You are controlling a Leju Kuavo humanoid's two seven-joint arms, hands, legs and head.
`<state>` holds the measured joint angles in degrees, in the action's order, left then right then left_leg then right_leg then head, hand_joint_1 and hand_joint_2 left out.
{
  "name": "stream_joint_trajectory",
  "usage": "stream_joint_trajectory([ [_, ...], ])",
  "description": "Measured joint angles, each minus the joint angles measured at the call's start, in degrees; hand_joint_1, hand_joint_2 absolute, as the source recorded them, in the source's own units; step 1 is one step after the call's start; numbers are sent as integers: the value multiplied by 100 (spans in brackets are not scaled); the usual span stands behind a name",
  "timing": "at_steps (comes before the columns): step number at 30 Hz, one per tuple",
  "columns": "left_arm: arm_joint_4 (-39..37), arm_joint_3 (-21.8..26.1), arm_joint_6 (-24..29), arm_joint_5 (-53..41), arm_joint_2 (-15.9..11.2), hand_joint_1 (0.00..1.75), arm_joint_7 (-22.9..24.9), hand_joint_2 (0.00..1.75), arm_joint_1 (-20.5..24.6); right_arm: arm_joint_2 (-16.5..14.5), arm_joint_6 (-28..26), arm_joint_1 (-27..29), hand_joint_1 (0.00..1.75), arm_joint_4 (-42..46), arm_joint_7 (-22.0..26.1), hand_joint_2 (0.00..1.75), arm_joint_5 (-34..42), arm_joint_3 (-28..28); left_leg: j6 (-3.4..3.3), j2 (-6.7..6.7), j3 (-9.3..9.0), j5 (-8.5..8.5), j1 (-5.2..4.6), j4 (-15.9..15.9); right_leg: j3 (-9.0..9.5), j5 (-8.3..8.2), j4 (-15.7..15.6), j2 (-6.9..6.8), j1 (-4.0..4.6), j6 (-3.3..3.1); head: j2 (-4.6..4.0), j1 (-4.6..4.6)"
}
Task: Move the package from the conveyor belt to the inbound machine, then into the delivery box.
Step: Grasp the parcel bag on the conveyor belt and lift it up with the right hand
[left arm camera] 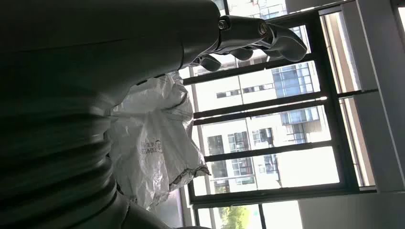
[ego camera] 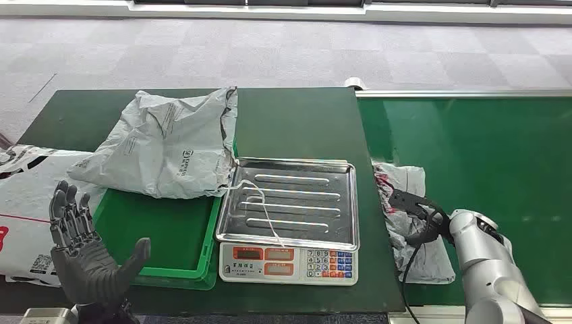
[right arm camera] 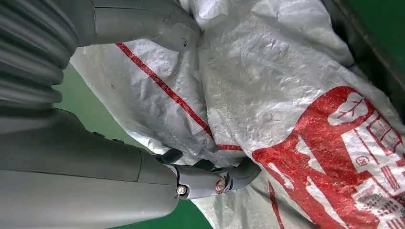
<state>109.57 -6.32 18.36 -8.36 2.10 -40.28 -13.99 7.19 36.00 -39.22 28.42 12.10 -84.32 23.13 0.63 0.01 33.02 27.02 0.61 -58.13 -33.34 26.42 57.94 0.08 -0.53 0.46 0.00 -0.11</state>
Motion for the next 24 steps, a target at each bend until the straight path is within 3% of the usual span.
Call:
stream_joint_trajectory([
  [2, 0, 2, 0, -3, 0, 0, 0, 175, 2, -7, 0, -3, 0, -7, 15, 175, 4, -16, 0, 0, 0, 0, 0, 0, 0, 0, 0, 0, 0, 0, 0, 0],
  [6, 1, 21, -1, -20, 0, 0, 0, 175, 5, -33, 0, -8, 175, -37, 110, 175, 53, -82, 0, 1, 0, 0, 0, 0, 0, 0, 0, 0, 1, 0, 0, 0],
  [16, 158, 110, 17, -105, 17, 0, 0, 175, -113, -143, -736, -20, 175, -25, 154, 175, 208, -171, 3, 1, 1, -1, 0, 0, -3, 0, 1, 1, 5, -2, 0, 0],
  [24, 231, 173, 16, -129, 67, 0, 0, 175, -168, -210, -766, 40, 175, 214, -59, 175, 168, -284, 4, 0, 4, -1, 0, 1, -5, 2, 1, 0, 4, -3, 0, 0],
])
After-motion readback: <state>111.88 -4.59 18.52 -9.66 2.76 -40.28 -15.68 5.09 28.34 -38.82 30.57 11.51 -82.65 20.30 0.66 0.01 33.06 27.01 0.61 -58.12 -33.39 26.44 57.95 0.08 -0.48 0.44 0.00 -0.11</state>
